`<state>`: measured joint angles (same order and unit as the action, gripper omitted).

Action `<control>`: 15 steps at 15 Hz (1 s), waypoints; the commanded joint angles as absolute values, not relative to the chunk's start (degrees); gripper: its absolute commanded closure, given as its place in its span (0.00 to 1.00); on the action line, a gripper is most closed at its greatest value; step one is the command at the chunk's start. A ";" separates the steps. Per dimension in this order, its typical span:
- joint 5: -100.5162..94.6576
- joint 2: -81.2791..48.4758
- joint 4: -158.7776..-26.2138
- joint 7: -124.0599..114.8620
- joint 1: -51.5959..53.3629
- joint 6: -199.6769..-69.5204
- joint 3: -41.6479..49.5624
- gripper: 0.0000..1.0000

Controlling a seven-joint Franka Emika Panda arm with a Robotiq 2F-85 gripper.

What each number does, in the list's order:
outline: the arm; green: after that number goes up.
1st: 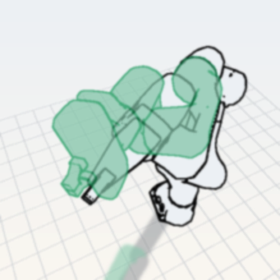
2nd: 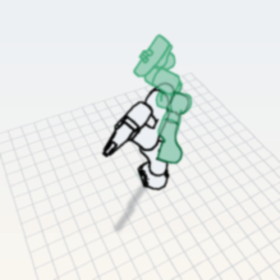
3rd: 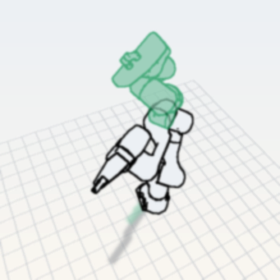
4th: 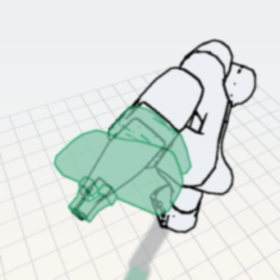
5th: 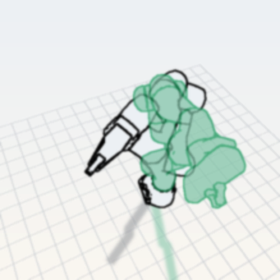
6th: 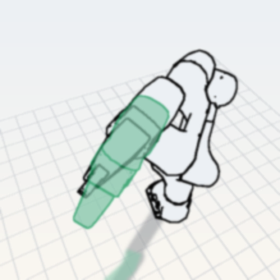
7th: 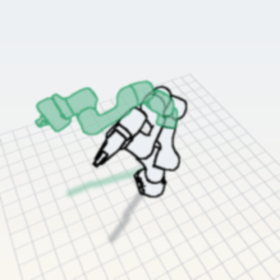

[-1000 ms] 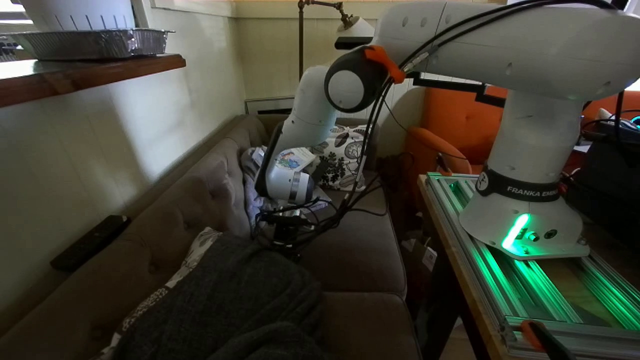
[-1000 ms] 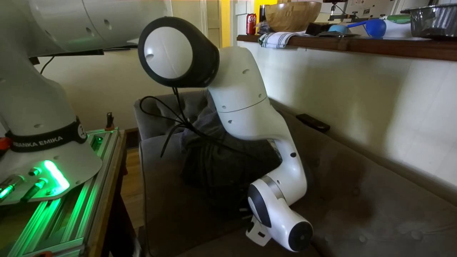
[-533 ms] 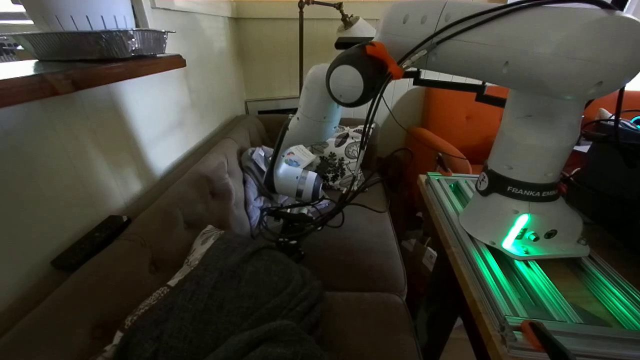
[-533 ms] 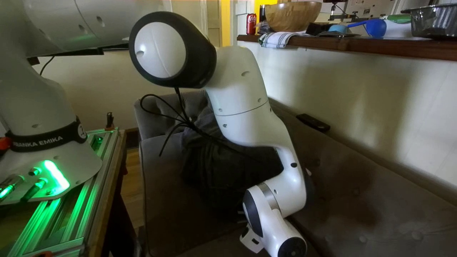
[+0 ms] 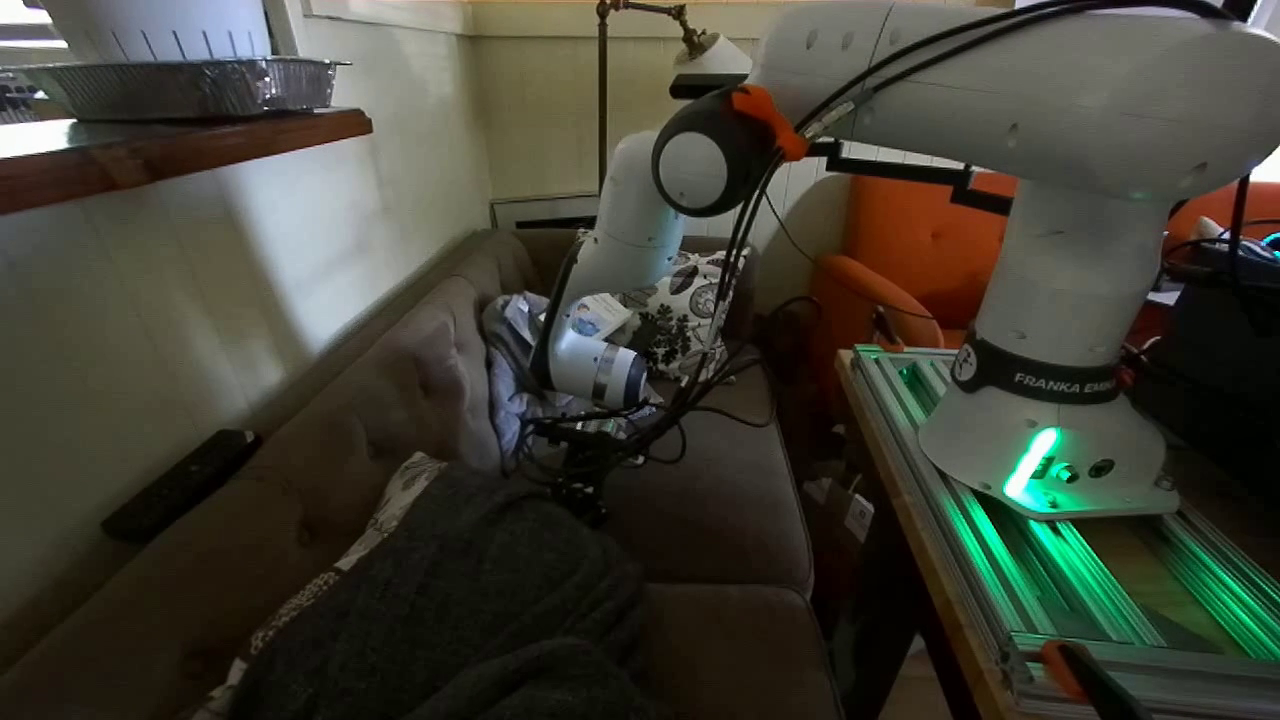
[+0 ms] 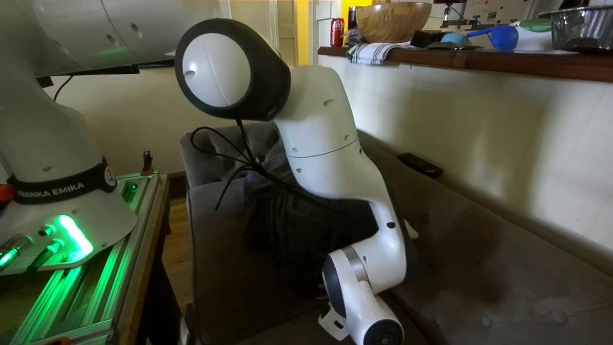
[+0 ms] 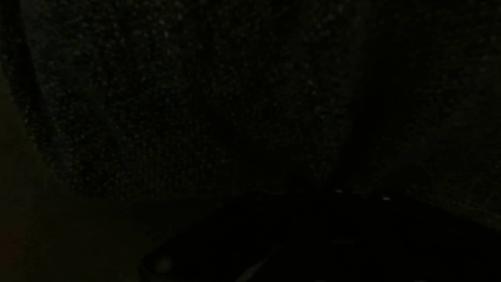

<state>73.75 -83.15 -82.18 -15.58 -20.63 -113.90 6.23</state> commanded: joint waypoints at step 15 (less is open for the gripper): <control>81.51 -82.18 -84.34 -16.78 -26.11 -118.64 14.00 0.99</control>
<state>80.55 -83.12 -83.71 -15.81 -24.94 -116.65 13.39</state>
